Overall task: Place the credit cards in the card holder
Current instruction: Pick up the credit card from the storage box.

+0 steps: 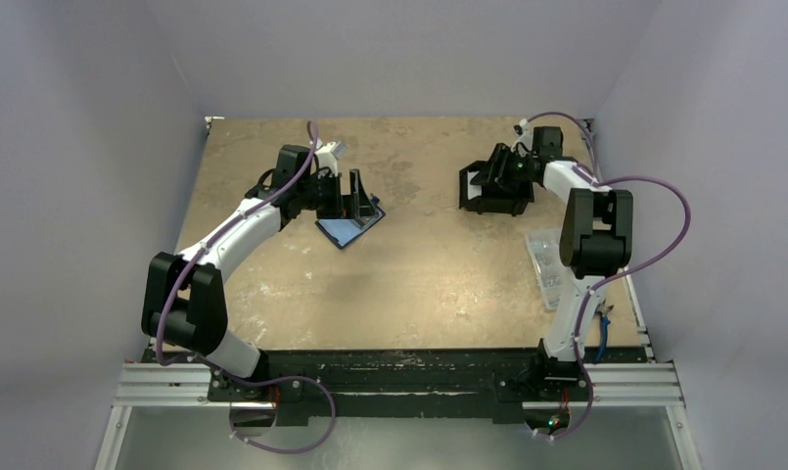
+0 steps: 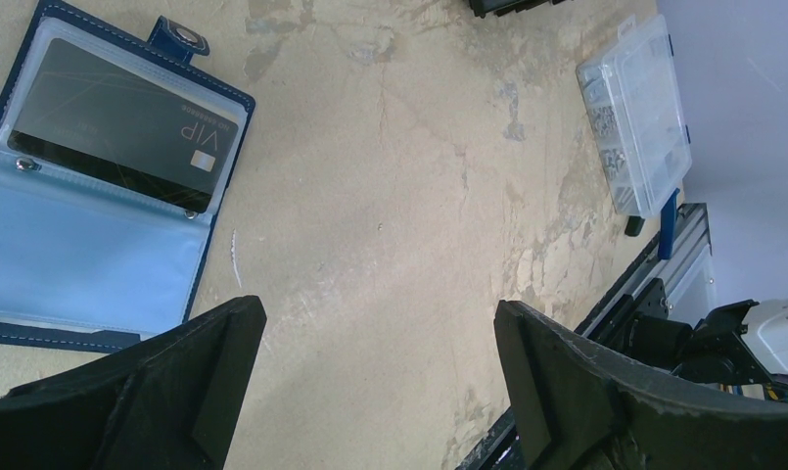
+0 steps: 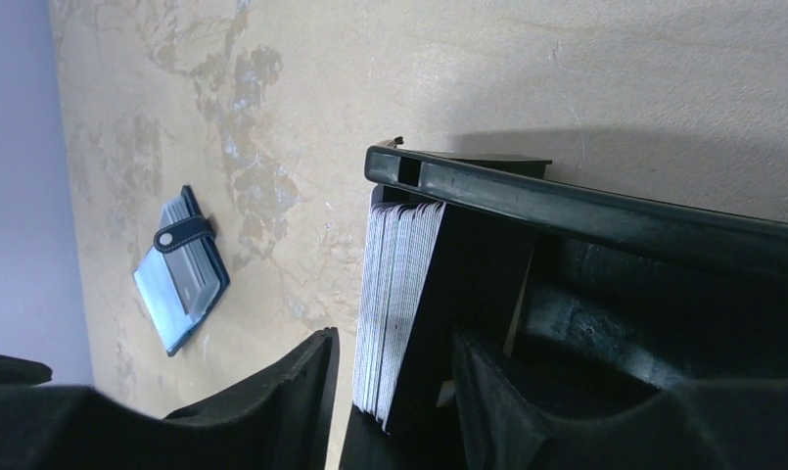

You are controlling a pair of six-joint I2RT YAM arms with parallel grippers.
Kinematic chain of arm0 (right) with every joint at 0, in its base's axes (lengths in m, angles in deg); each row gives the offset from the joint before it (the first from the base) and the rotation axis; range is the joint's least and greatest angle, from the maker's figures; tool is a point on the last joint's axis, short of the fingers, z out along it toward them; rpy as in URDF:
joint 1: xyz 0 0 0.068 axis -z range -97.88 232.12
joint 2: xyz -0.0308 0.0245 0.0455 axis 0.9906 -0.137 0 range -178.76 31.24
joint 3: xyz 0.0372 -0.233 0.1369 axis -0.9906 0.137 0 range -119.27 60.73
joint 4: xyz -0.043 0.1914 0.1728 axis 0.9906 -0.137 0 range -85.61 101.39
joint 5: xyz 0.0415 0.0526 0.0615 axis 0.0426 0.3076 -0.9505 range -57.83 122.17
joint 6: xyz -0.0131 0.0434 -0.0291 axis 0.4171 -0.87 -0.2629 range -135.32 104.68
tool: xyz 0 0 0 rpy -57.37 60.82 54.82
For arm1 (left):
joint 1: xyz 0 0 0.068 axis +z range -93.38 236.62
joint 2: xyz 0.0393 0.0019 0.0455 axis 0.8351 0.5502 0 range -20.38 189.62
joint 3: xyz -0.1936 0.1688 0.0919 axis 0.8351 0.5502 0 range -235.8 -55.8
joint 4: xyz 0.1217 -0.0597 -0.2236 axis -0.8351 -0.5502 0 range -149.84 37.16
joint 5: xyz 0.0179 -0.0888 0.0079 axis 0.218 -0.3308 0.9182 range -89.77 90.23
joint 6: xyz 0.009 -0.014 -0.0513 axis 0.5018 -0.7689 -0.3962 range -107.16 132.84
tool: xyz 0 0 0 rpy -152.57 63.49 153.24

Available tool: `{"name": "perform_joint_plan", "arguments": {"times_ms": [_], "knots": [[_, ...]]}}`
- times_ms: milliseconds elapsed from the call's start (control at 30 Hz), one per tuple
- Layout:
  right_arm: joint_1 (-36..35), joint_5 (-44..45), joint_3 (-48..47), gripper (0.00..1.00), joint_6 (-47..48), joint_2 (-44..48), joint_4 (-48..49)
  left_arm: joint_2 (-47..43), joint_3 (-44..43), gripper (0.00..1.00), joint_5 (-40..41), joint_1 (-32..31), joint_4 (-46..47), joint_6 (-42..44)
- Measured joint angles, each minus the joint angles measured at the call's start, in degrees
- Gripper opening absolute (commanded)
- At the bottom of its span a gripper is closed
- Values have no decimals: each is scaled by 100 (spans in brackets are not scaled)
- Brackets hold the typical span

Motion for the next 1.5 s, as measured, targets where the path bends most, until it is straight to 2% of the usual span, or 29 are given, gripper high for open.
{"name": "perform_joint_plan", "arguments": {"times_ms": [400, 867, 1033, 1233, 1500], "knots": [[22, -131, 0, 28, -107, 0, 55, 0, 0, 96, -4, -2, 0, 0], [37, -116, 0, 12, -144, 37, 48, 2, 2, 96, -7, -37, 0, 0], [37, 81, 0, 0, -116, 212, -37, 2, 9, 96, -7, -39, 0, 0], [20, 990, -260, 0, 83, 304, -551, 13, 9, 96, -4, -42, 0, 0], [-105, 2949, -599, 0, 514, 304, -1270, 59, 9, 96, -7, -76, 2, 0]]}}
